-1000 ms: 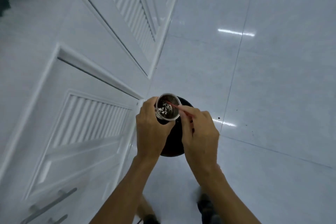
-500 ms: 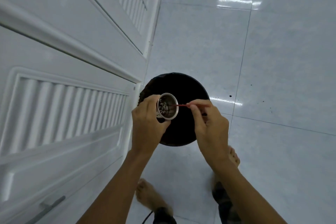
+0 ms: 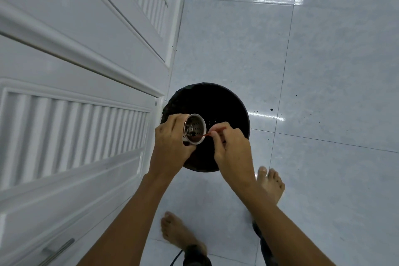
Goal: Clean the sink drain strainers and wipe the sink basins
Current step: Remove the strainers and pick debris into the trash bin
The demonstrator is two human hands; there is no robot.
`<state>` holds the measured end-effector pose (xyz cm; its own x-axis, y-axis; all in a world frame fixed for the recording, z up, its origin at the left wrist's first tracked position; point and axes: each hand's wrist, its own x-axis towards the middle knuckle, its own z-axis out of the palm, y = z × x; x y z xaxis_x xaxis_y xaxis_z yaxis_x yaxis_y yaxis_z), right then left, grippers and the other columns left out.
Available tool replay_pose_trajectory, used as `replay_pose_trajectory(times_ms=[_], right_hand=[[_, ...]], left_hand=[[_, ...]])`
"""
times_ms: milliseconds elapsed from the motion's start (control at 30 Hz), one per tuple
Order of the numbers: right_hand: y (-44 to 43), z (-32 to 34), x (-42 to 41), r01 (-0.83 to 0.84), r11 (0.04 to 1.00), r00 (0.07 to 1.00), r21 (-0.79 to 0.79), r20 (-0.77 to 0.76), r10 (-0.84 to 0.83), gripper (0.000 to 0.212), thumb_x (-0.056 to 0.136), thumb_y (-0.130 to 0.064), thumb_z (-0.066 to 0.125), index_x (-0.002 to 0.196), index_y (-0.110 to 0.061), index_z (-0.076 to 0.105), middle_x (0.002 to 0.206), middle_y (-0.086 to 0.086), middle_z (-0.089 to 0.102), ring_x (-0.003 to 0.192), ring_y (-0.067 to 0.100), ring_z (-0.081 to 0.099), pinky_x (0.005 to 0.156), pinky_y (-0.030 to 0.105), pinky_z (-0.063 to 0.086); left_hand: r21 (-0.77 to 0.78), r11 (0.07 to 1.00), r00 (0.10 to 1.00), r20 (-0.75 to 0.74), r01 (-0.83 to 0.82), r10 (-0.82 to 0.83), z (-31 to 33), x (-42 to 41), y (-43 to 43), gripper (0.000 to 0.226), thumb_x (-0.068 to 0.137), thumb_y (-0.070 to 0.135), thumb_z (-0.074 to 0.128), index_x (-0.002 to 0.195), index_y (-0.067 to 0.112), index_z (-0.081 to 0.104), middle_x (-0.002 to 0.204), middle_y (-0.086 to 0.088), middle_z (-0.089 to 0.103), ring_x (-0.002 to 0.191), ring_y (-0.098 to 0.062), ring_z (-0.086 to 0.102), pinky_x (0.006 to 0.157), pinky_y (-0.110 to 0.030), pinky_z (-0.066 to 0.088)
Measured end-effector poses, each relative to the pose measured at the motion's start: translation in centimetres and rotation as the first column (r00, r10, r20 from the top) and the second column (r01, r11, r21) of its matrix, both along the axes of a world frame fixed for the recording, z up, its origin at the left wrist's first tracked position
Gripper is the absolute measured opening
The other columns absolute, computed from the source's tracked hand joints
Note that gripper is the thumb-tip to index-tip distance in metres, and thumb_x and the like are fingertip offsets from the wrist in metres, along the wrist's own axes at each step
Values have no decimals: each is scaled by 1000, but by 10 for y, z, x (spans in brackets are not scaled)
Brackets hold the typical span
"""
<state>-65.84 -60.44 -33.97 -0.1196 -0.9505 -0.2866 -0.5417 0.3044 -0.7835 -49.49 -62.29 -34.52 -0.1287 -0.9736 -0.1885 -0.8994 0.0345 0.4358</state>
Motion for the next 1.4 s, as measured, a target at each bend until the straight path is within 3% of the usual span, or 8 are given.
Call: replay_pose_trajectory(times_ms=[133,267,367,667,900,1033,1167,1400], right_hand=[[-1,-6,-5,97,995,993,-25,64,-95,10,101,-21,60,107,-19,68,98,-7,69,90,7,62,80,15,51],[12,-7,9,94,994,985,-61,150,-84,11,99,-23,63,108,-23,70,101,-9,70,93,-1,63,83,5,48],[13,-15,10,167,986,984,-25,62,-166,14,101,-22,61,111,-20,71,105,-5,72,93,2,62,84,6,47],[29,-17,22,209,977,972,-42,123,-202,13,101,-22,61,109,-29,68,99,-18,65,91,-1,63,85,12,53],[50,-23,24,72,997,994,-31,89,-69,15,100,-22,62,112,-24,70,102,-8,70,92,3,62,83,15,54],[41,-31,14,265,964,961,36,70,-267,15,101,-22,60,112,-22,70,101,-4,70,91,5,64,82,21,58],[46,-32,18,288,953,913,94,275,-303,11,100,-23,61,106,-29,68,99,-14,72,96,-3,67,82,10,54],[35,-48,-4,433,839,807,328,274,-524,12,100,-26,61,106,-22,70,99,-3,75,97,12,70,82,31,62]], left_hand=[[121,990,989,-126,-66,81,-5,9,2,73,74,22,91,136,8,57,128,-8,62,118,-25,62,103,-46,53],[171,975,958,-226,-139,177,-10,7,2,75,72,30,91,136,20,53,127,6,62,110,-4,57,94,-8,46],[147,973,949,-238,-178,209,-12,4,2,74,72,36,90,135,20,55,126,7,62,110,-1,54,91,2,38],[52,983,975,-130,-173,179,-10,5,11,76,71,31,93,136,10,58,129,-8,63,119,-27,62,103,-47,52],[94,993,998,-20,-64,66,-16,14,22,77,72,23,90,140,8,57,132,-13,57,121,-32,58,108,-42,41],[156,986,999,8,-52,52,-16,18,24,77,74,25,88,142,8,56,130,-13,54,116,-32,56,106,-47,47],[226,973,999,20,-38,35,-19,14,15,79,77,28,85,147,12,51,134,-12,48,114,-30,55,103,-44,52],[298,955,999,41,3,-16,-16,13,2,89,77,38,83,152,17,40,134,-9,52,112,-28,58,104,-43,49]])
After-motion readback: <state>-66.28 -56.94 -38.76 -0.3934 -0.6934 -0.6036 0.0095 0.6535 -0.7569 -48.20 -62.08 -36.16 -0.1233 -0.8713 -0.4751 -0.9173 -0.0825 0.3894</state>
